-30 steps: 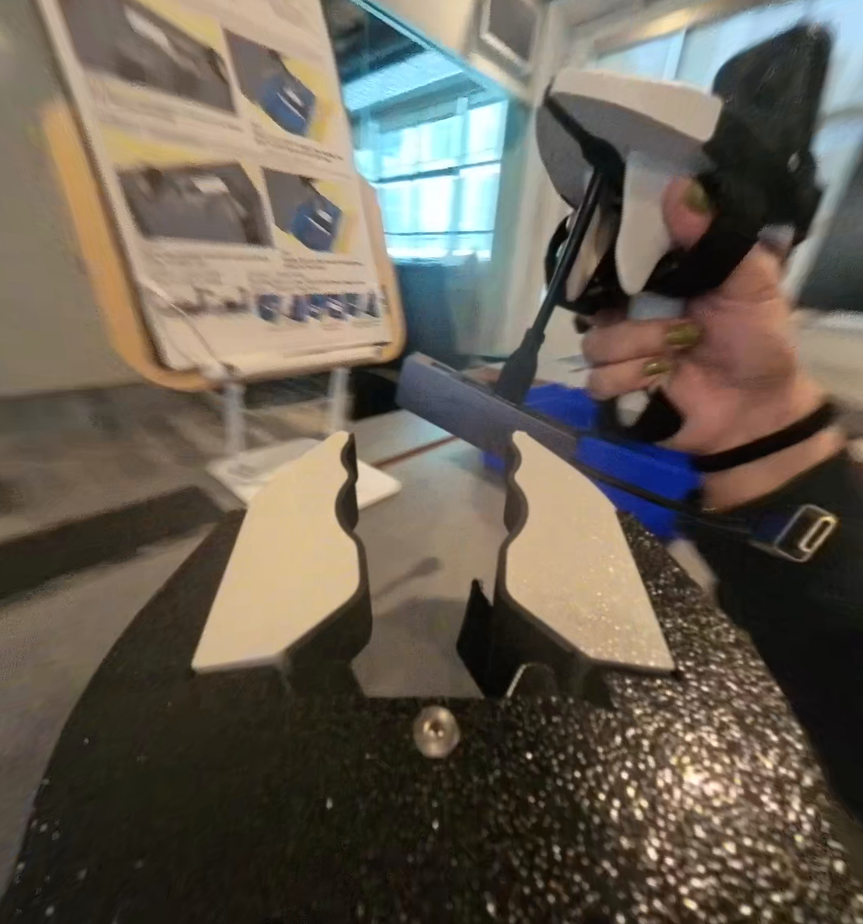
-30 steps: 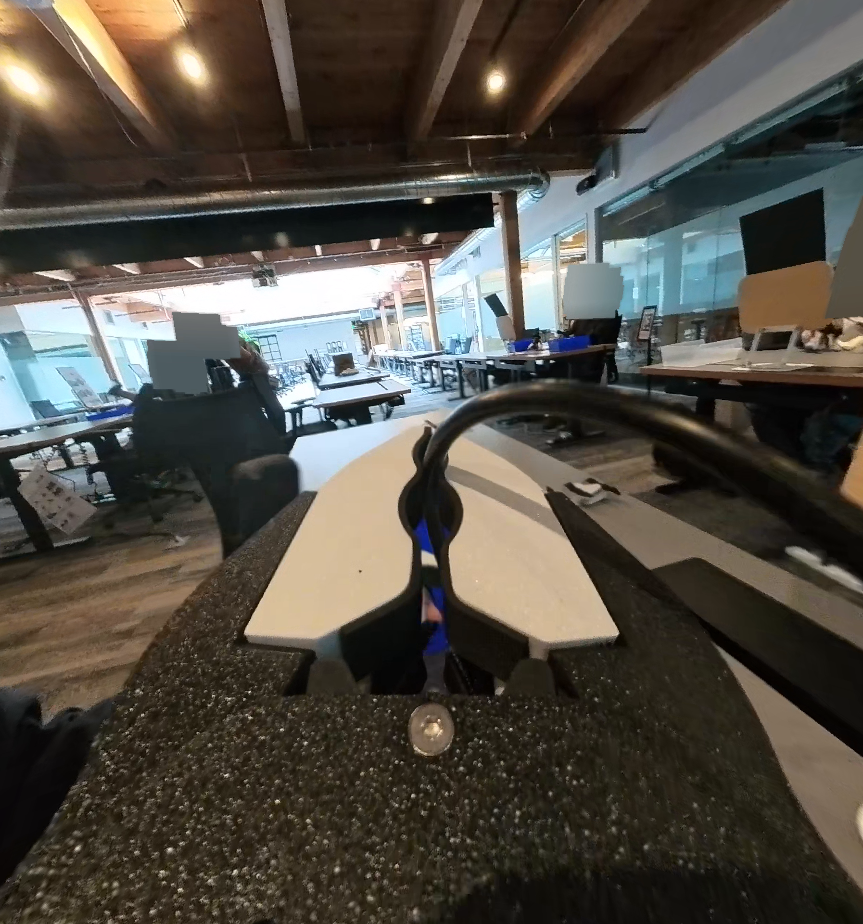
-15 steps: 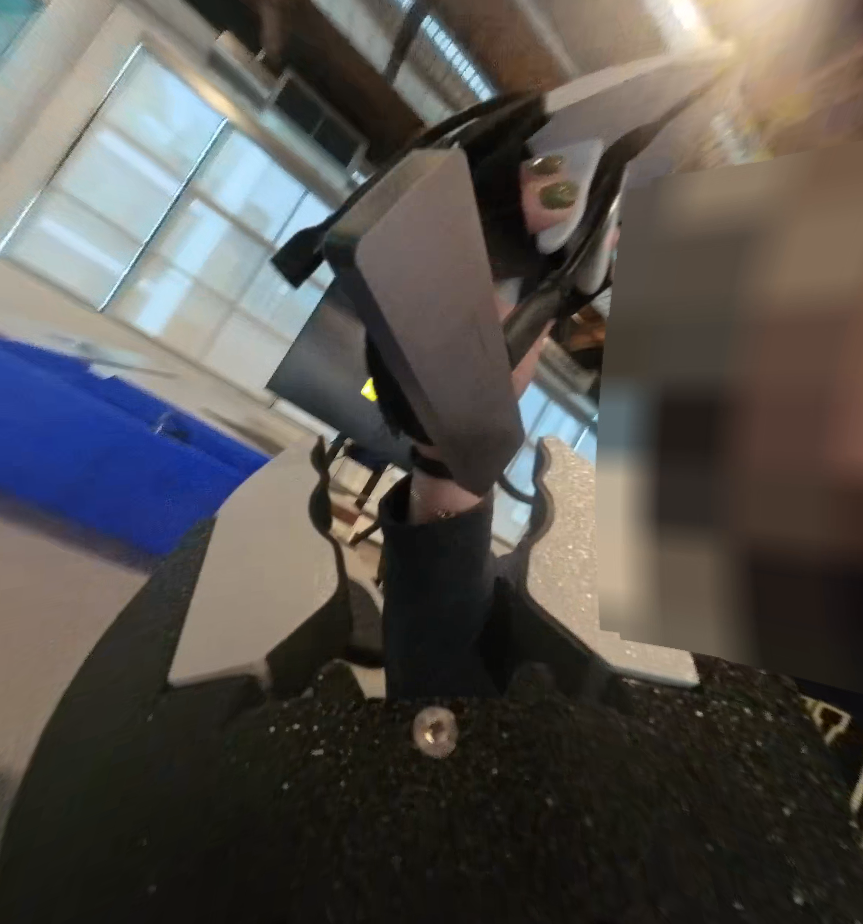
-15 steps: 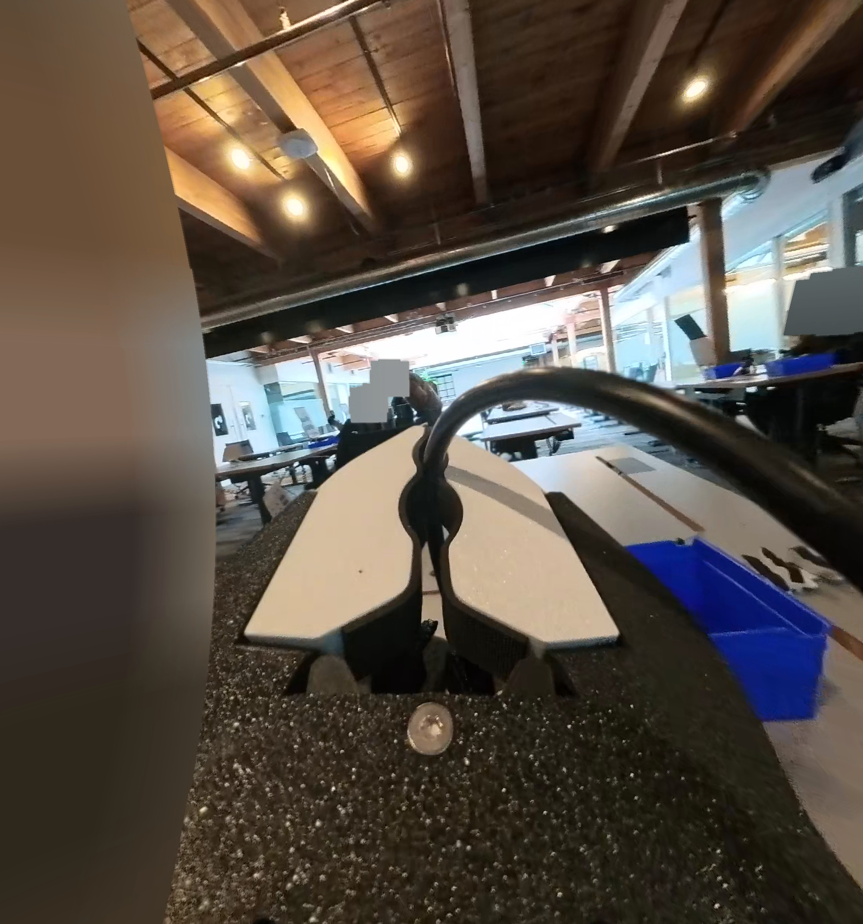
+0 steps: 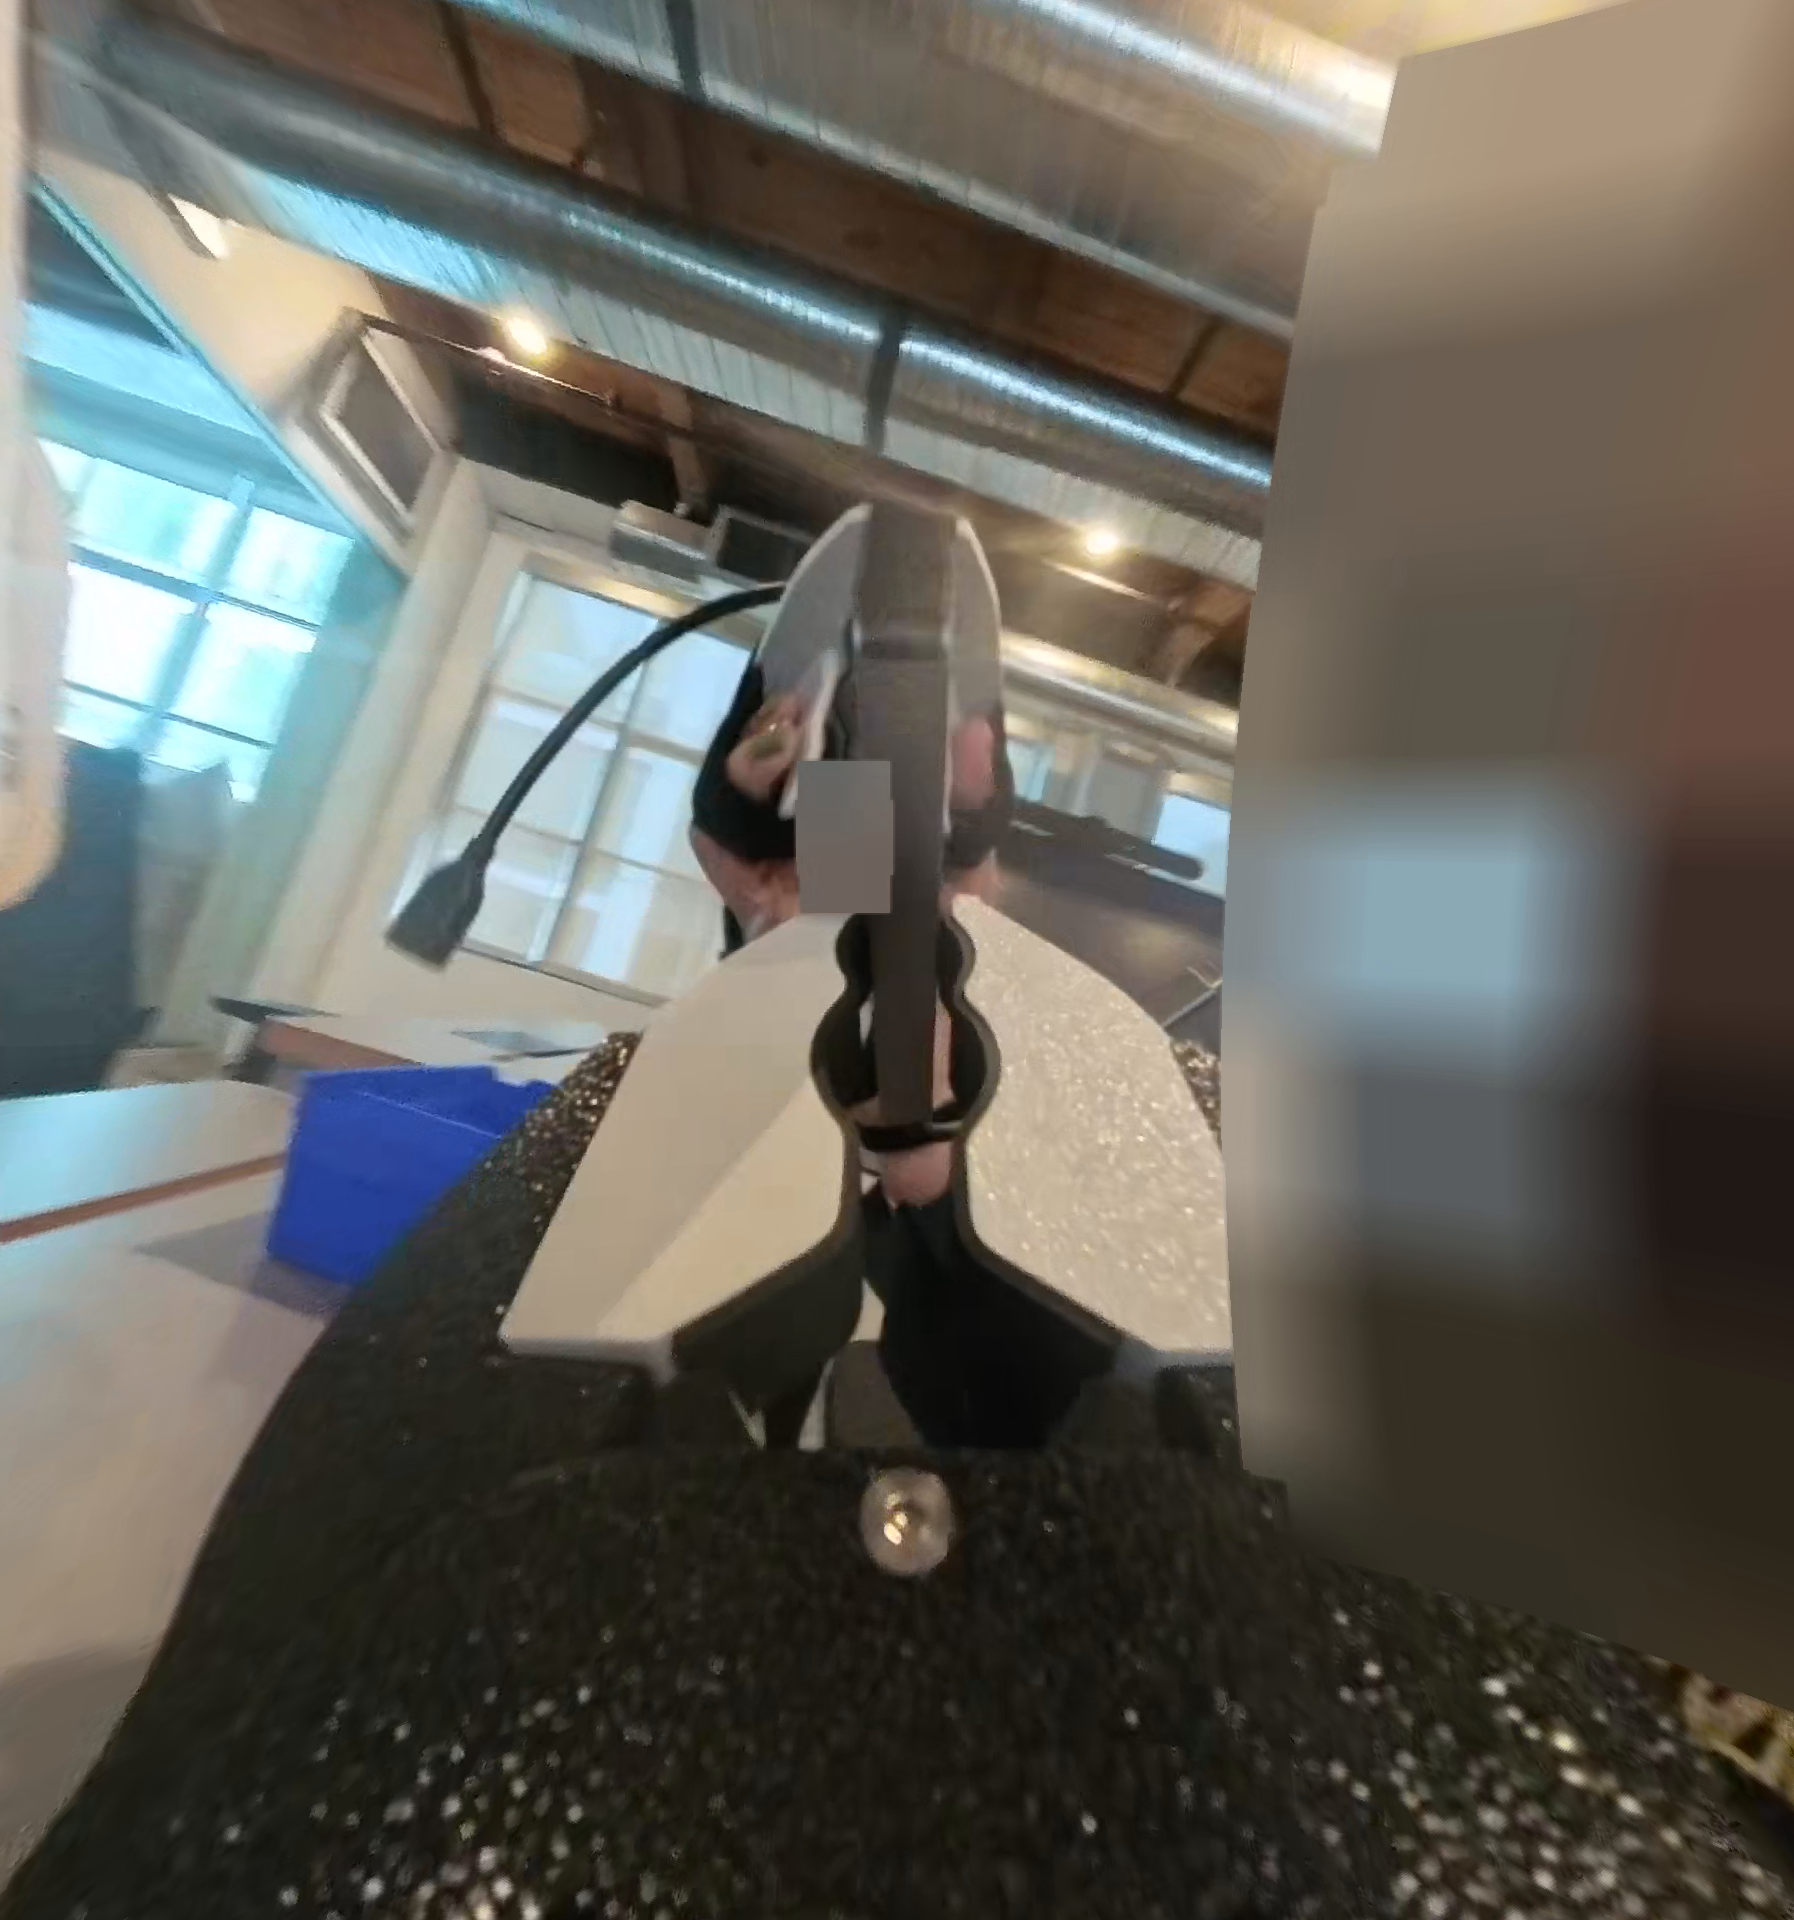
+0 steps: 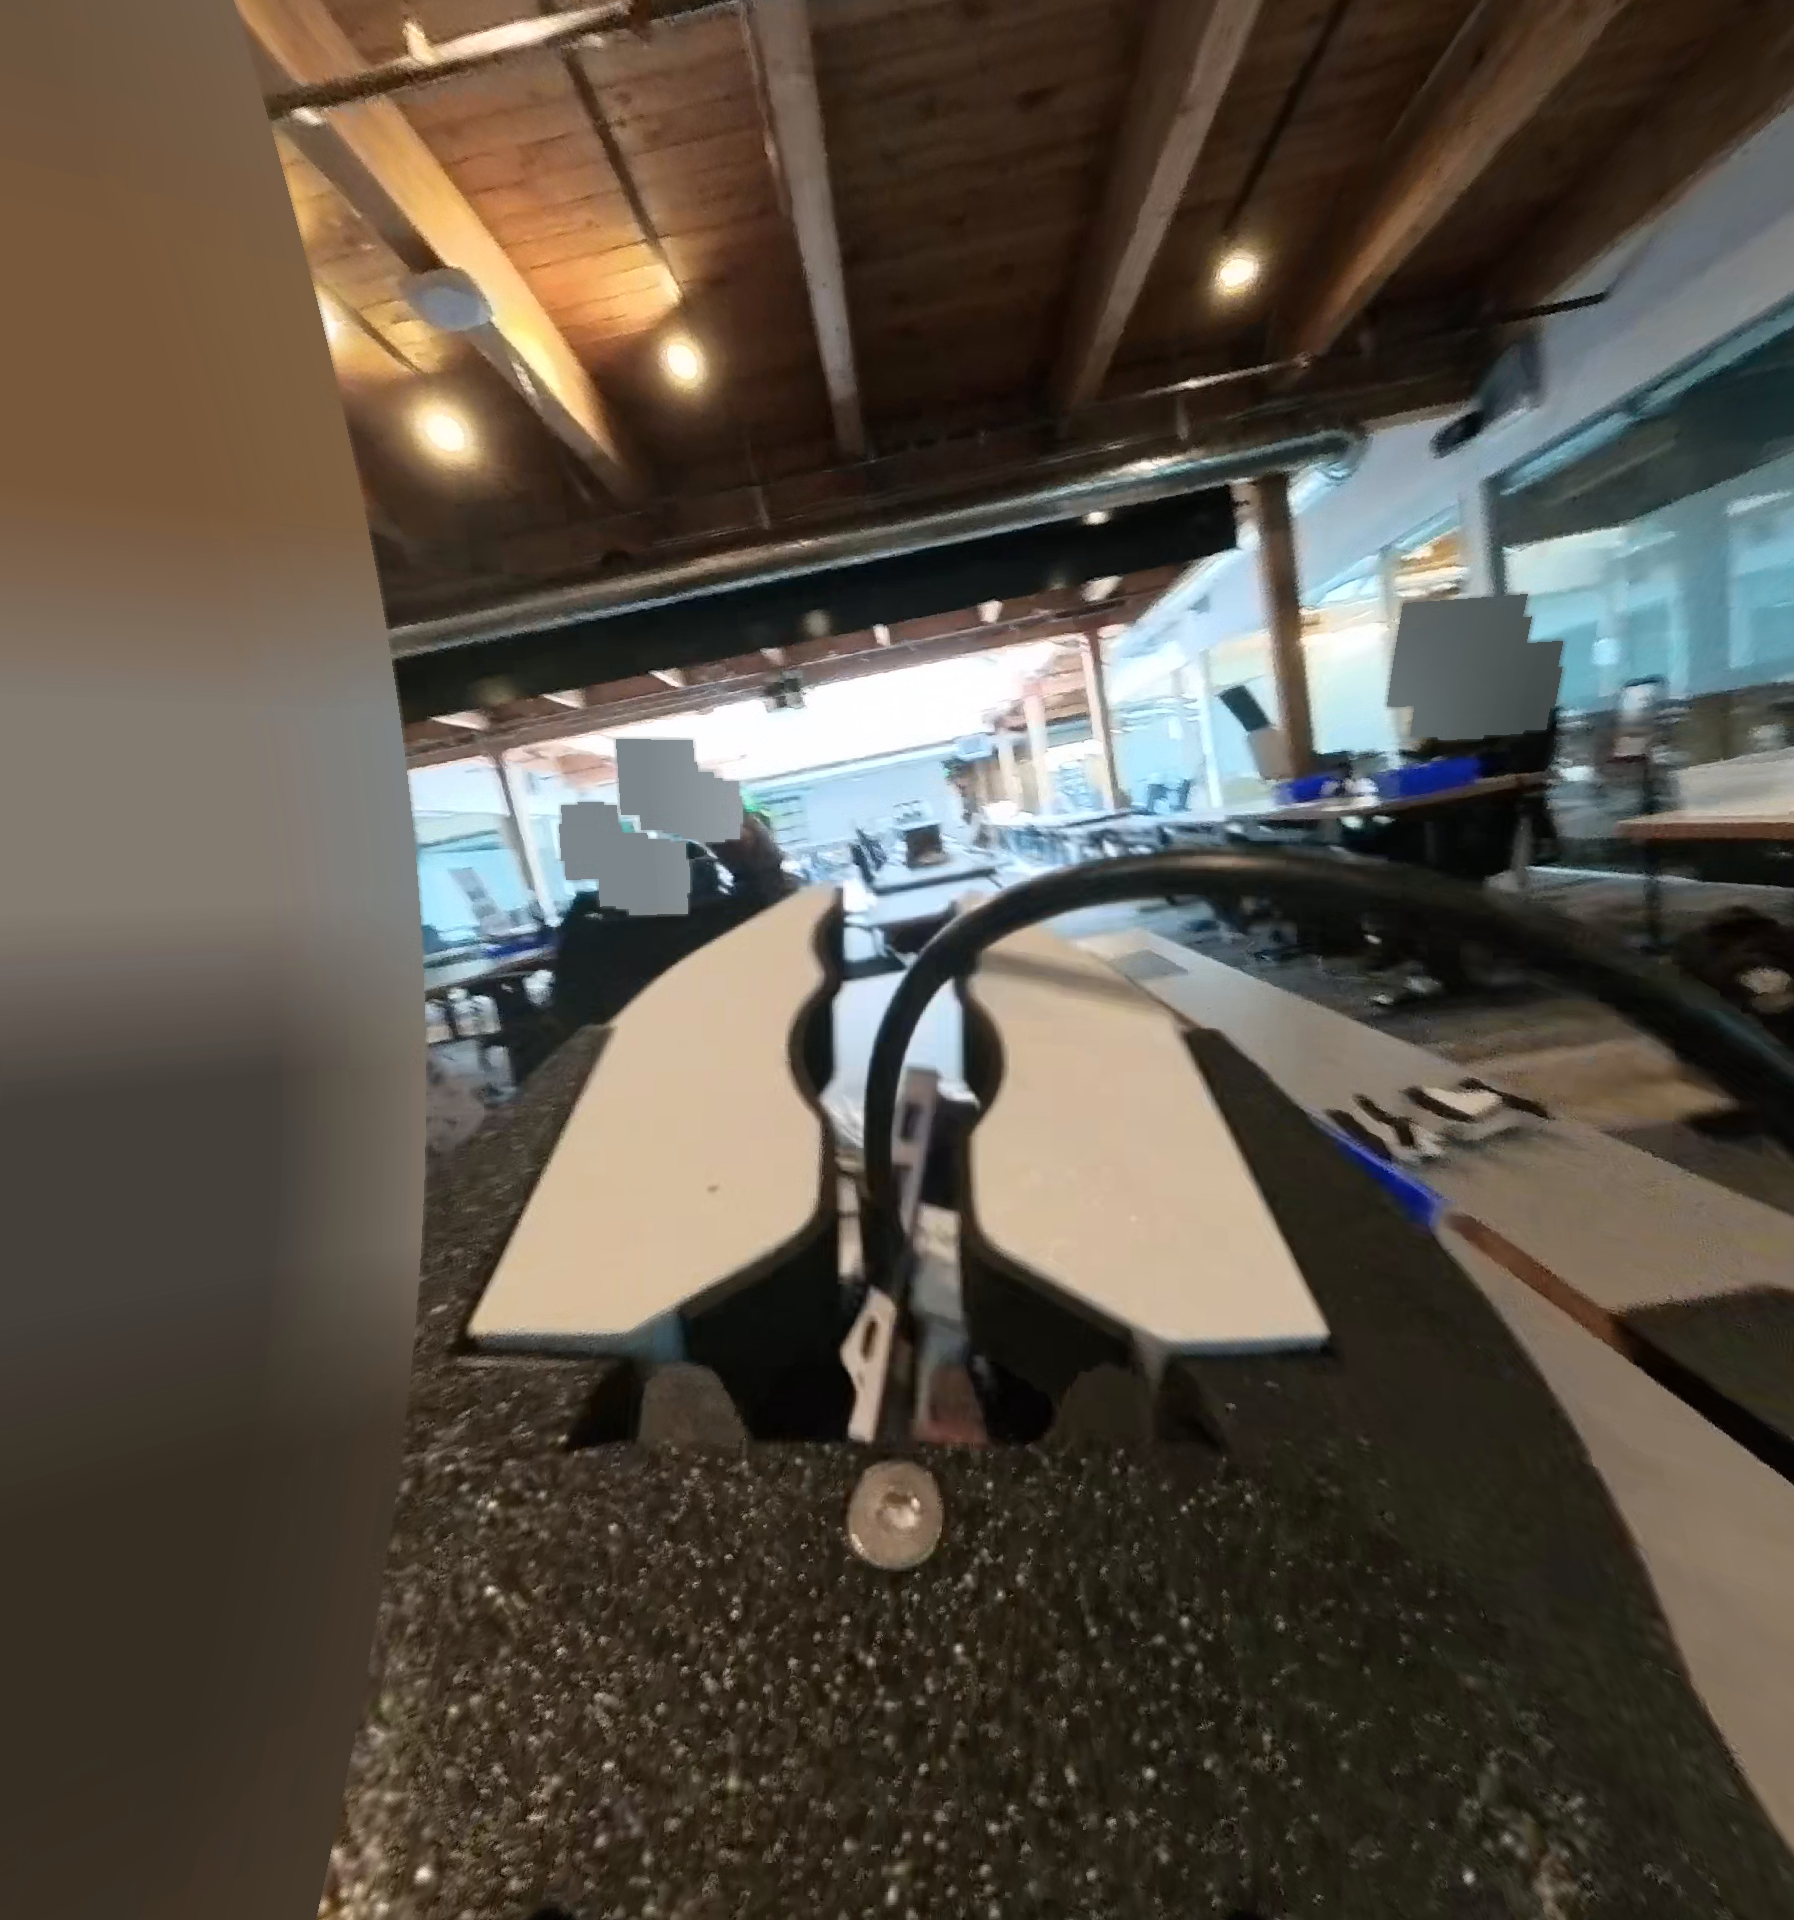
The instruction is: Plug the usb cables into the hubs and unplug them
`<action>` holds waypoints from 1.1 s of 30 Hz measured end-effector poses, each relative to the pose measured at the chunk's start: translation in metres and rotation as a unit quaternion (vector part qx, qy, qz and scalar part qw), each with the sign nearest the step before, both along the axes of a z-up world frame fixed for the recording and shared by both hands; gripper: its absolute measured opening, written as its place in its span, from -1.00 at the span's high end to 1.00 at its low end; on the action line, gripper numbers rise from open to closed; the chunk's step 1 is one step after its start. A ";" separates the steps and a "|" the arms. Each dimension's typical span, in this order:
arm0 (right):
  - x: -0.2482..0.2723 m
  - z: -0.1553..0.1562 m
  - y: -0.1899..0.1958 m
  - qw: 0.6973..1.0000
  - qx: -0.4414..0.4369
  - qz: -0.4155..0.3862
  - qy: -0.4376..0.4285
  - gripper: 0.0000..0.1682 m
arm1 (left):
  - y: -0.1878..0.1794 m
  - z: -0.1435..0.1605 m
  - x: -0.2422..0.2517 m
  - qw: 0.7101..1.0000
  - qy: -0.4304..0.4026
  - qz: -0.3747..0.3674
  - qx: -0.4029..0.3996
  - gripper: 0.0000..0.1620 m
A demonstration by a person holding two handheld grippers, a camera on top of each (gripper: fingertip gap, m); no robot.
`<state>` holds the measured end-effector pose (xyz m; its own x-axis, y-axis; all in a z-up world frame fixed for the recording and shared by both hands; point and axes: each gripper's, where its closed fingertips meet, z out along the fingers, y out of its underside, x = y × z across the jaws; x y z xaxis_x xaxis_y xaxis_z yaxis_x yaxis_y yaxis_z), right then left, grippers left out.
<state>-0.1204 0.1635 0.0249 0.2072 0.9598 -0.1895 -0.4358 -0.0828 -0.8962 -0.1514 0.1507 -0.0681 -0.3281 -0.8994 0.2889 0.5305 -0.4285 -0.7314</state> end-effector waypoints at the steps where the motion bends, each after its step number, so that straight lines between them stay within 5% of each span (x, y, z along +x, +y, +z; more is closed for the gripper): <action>1: 0.000 -0.005 0.003 1.000 -0.004 -0.006 -0.014 0.65 | 0.001 0.004 -0.001 1.000 0.008 0.025 0.010 0.86; 8: -0.021 -0.035 -0.006 0.991 -0.034 0.101 -0.087 0.63 | -0.004 0.024 -0.006 0.988 0.050 0.121 0.085 0.86; 14: -0.027 -0.046 -0.008 0.986 -0.027 0.101 -0.131 0.54 | -0.001 0.026 -0.010 0.984 0.073 0.142 0.083 0.86; 22: -0.032 -0.046 -0.009 0.986 -0.013 0.099 -0.134 0.83 | -0.001 0.024 -0.005 0.984 0.074 0.145 0.079 0.86; 25: -0.035 -0.047 -0.010 0.984 -0.022 0.114 -0.133 0.71 | -0.001 0.025 -0.004 0.984 0.073 0.144 0.078 0.86; 33: -0.040 -0.044 -0.013 0.983 -0.010 0.121 -0.136 0.89 | -0.001 0.029 -0.005 0.987 0.044 0.140 0.059 0.86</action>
<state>-0.1602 0.1509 -0.0194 0.0197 0.9840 -0.1770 -0.1453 -0.1723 -0.9743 -0.1567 0.1500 -0.0387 -0.0395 -0.9803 0.1938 0.5481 -0.1834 -0.8161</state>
